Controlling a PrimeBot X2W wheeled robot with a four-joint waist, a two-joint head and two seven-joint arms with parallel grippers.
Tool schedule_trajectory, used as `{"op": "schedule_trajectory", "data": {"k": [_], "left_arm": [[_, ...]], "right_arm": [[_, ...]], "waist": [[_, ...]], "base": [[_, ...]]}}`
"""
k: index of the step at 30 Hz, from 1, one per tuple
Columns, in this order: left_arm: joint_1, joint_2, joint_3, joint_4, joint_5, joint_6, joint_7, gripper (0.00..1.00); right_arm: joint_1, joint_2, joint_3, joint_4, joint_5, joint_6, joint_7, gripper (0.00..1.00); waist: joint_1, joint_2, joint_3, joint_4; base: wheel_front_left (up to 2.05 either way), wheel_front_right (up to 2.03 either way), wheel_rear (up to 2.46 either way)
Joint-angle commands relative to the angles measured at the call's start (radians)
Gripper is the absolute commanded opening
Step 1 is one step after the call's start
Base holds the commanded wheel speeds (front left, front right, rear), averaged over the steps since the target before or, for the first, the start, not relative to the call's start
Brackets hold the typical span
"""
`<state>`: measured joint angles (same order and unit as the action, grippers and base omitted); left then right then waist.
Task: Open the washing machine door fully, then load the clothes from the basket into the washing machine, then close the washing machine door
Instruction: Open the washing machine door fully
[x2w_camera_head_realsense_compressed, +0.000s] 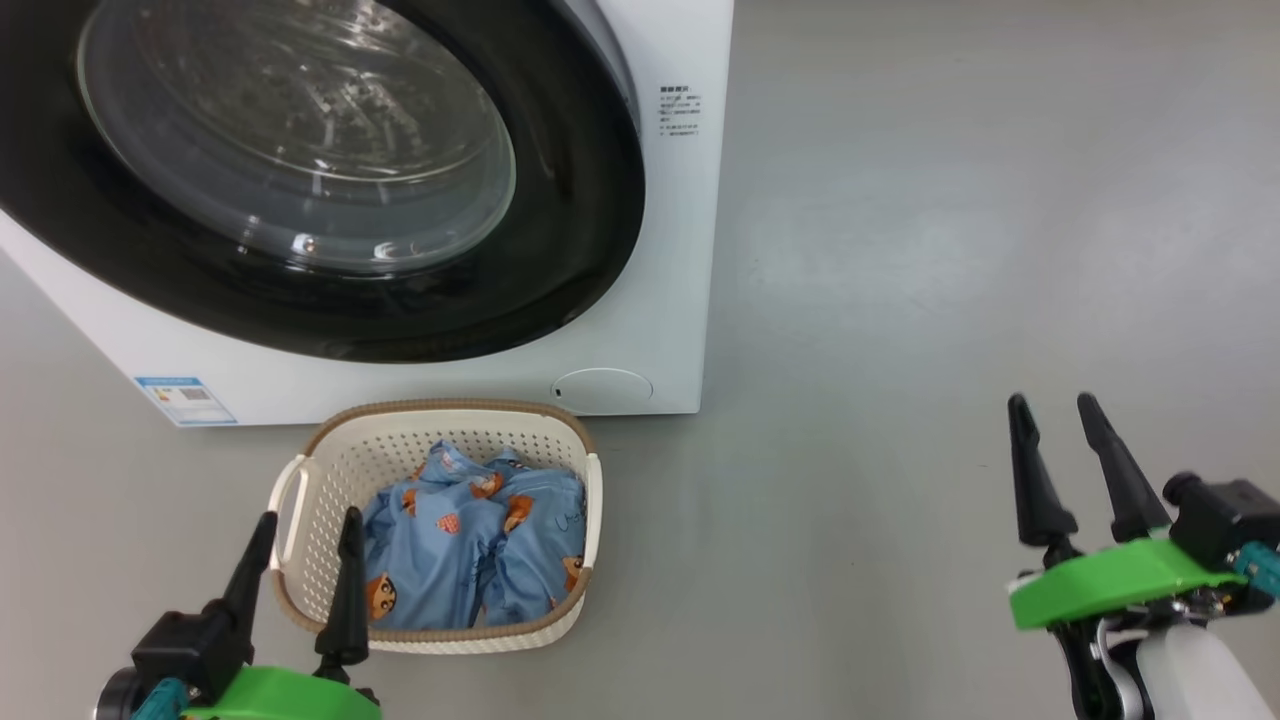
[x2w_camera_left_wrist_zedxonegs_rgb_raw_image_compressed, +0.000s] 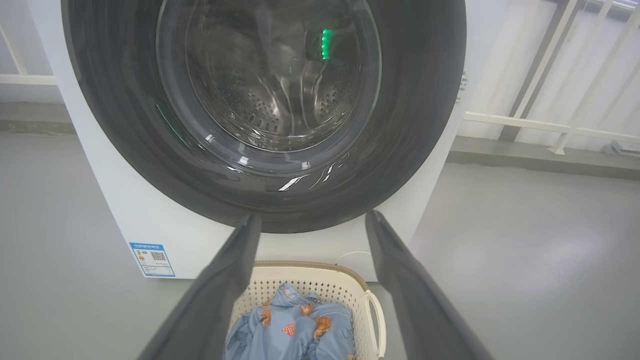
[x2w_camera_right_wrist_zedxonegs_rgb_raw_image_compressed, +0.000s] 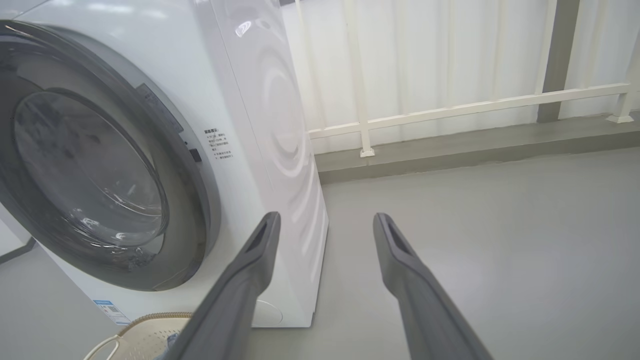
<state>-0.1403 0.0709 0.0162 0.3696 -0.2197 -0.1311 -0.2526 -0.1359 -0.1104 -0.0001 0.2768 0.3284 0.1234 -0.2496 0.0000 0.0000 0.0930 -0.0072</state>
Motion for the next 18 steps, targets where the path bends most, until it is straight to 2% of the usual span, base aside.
{"op": "schedule_trajectory", "data": {"k": [1,5,10,15,18], "left_arm": [[-0.021,0.008,0.027,-0.014,-0.014,0.001,-0.009,1.0],[-0.021,-0.001,0.017,-0.012,-0.019,0.001,-0.009,1.0],[-0.03,-0.01,0.003,-0.012,-0.029,0.001,-0.009,1.0],[-0.042,-0.015,-0.005,-0.016,-0.036,0.001,-0.009,1.0],[-0.056,-0.018,-0.018,-0.02,-0.044,0.0,-0.009,1.0]], "right_arm": [[-0.054,-0.006,0.032,-0.018,0.031,0.007,-0.012,0.0],[-0.113,0.003,0.047,-0.018,0.128,0.007,-0.012,0.0],[-0.202,0.02,0.023,-0.012,0.327,0.007,-0.012,0.0],[-0.297,0.023,0.01,-0.011,0.592,0.007,-0.012,0.0],[-0.372,-0.024,0.047,-0.006,0.77,0.007,-0.012,0.0]], "waist": [[0.0,0.0,0.003,0.005],[0.0,0.0,0.01,0.018],[0.0,0.0,0.023,0.043],[0.0,0.0,0.042,0.07],[0.0,0.0,0.067,0.099]], "base": [[0.0,0.0,0.0],[0.0,0.0,0.0],[0.0,0.0,0.0],[0.0,0.0,0.0],[0.0,0.0,0.0]]}}
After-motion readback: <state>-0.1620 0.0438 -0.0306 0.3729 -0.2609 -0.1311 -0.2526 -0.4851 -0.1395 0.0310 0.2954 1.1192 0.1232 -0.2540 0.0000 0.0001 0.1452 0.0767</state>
